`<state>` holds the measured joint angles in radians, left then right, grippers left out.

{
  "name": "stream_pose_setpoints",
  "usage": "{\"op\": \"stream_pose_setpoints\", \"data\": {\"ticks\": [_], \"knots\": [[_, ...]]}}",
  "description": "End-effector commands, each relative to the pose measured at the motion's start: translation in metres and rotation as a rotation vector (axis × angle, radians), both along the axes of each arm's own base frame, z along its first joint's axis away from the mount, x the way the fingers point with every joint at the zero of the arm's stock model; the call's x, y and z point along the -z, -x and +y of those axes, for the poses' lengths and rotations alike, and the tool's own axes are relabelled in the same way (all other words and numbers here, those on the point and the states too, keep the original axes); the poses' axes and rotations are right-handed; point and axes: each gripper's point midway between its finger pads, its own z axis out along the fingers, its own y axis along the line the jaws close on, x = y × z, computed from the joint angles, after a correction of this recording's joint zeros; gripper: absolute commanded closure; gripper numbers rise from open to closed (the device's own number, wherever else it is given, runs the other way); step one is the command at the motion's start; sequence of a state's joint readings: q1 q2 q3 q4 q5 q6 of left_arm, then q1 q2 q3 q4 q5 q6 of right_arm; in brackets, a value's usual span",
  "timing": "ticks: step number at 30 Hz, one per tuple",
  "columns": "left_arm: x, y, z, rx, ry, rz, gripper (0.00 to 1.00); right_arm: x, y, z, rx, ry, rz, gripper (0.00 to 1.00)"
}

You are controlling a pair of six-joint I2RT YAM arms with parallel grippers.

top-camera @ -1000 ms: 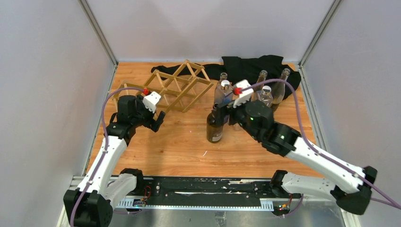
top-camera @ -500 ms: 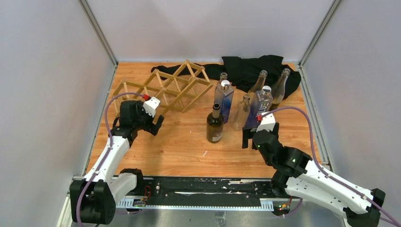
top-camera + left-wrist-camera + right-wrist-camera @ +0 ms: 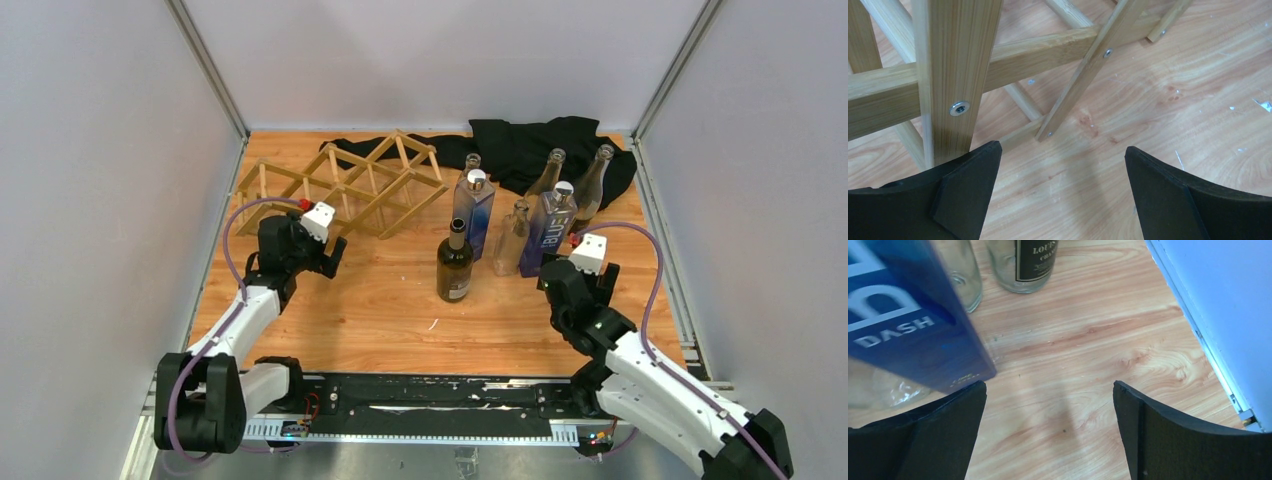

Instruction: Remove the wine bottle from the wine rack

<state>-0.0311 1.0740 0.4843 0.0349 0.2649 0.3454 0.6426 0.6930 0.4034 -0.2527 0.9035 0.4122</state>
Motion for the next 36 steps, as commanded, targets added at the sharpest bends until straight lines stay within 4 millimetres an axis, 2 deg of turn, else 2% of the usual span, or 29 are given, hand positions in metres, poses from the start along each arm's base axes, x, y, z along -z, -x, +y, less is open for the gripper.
{"op": "stream_pose_setpoints", "data": {"ticks": [1, 4, 7, 14, 18, 21, 26, 31, 36], "knots": [[-0.014, -0.02, 0.003, -0.041, 0.037, -0.105, 0.0, 0.001, -0.023, 0.001, -0.035, -0.064, -0.057, 0.01], [-0.008, -0.022, 0.002, -0.045, 0.043, -0.094, 0.0, 0.007, -0.039, 0.011, -0.112, -0.144, -0.051, 0.03], [-0.005, -0.026, 0.003, -0.051, 0.045, -0.1, 0.0, 0.014, -0.045, 0.004, -0.11, -0.154, -0.023, 0.03], [0.0, -0.03, 0.007, -0.078, 0.047, -0.113, 0.0, 0.012, -0.055, -0.009, -0.096, -0.13, -0.038, 0.02], [-0.006, -0.03, 0.012, -0.114, 0.052, -0.181, 0.0, 0.004, -0.063, -0.017, -0.067, -0.099, -0.083, 0.01], [-0.013, -0.031, 0.015, -0.136, 0.058, -0.238, 0.0, -0.001, -0.065, -0.034, -0.008, -0.015, -0.071, 0.01], [-0.012, -0.037, 0.02, -0.185, 0.089, -0.291, 0.0, 0.015, -0.066, -0.062, 0.095, 0.05, -0.028, 0.0], [-0.012, -0.041, 0.023, -0.228, 0.118, -0.285, 0.0, 0.029, -0.075, -0.07, 0.125, 0.08, -0.032, 0.0], [-0.016, -0.045, 0.026, -0.263, 0.158, -0.301, 0.0, 0.03, -0.09, -0.072, 0.123, 0.109, -0.066, 0.0]]}}
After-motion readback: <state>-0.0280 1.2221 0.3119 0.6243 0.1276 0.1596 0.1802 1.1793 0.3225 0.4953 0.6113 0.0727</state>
